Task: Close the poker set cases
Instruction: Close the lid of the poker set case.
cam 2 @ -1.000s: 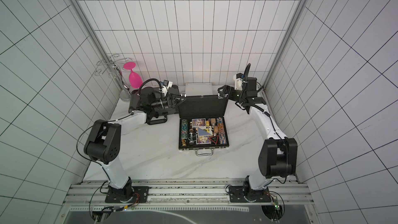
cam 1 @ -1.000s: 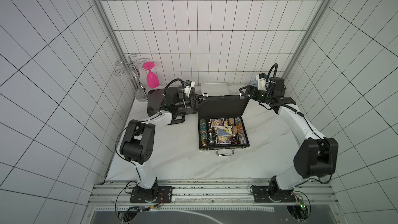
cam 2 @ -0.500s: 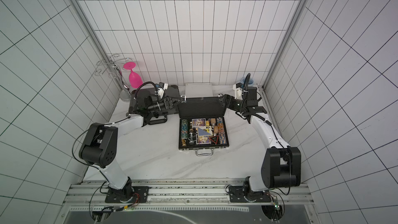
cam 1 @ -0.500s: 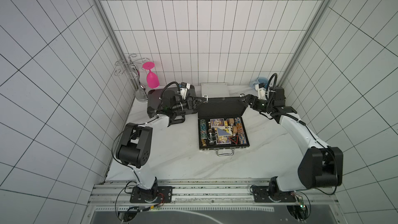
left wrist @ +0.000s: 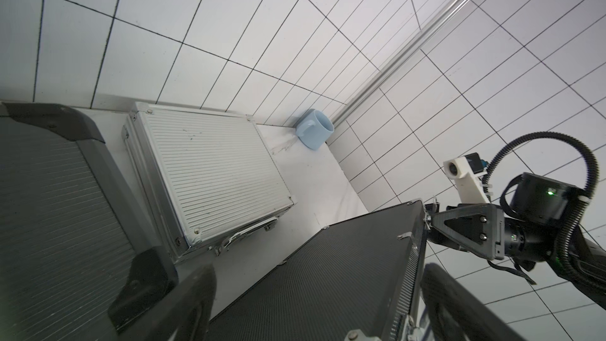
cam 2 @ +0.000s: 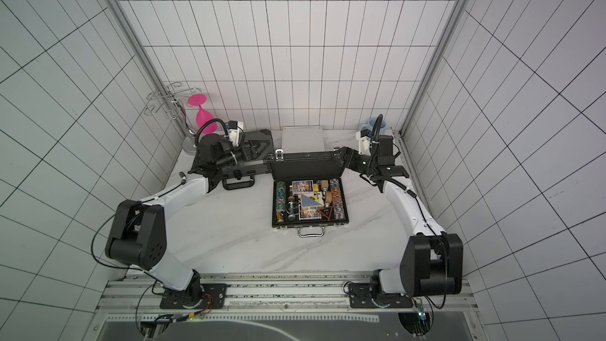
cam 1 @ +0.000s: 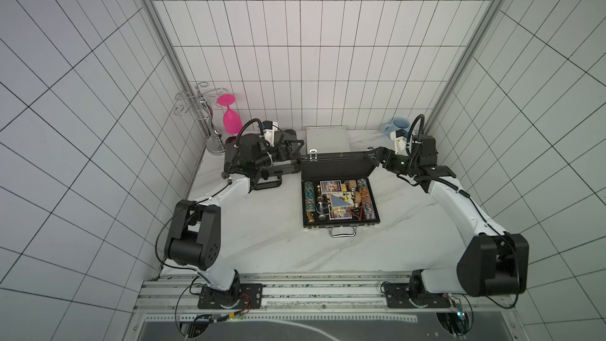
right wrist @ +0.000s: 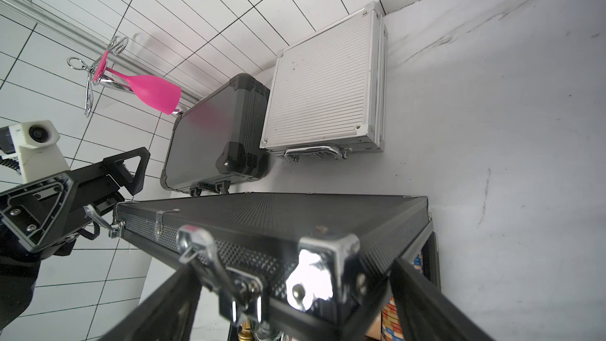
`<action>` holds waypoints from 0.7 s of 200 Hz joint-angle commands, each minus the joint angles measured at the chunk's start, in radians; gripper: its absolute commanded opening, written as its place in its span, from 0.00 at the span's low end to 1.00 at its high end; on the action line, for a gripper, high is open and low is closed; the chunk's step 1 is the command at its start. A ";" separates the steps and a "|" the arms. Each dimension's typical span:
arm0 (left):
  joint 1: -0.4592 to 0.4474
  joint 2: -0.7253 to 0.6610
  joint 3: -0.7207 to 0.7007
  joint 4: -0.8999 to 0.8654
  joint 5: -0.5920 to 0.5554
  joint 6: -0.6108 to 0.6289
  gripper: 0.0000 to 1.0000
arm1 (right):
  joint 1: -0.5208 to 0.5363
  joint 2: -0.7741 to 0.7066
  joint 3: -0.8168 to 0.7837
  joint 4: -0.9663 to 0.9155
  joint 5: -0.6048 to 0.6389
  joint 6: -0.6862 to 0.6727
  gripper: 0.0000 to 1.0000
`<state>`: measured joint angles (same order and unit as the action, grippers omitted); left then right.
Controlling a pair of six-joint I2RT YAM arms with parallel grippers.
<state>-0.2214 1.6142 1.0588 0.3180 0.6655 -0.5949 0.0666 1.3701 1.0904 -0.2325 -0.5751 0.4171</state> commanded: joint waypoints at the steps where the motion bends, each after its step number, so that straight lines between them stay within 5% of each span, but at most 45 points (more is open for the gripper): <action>1: -0.015 -0.033 0.024 -0.107 -0.115 0.035 0.98 | 0.009 -0.059 -0.104 -0.070 0.067 -0.009 0.92; 71: -0.026 -0.081 0.013 -0.240 -0.200 0.050 0.98 | 0.016 -0.232 -0.333 -0.142 0.141 0.027 0.93; 140: -0.049 -0.102 -0.008 -0.283 -0.210 0.038 0.98 | 0.030 -0.294 -0.321 -0.256 0.181 0.011 0.99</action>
<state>-0.2504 1.5398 1.0599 0.0635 0.4667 -0.5640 0.0944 1.0603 0.8062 -0.4210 -0.4480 0.4297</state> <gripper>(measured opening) 0.978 0.967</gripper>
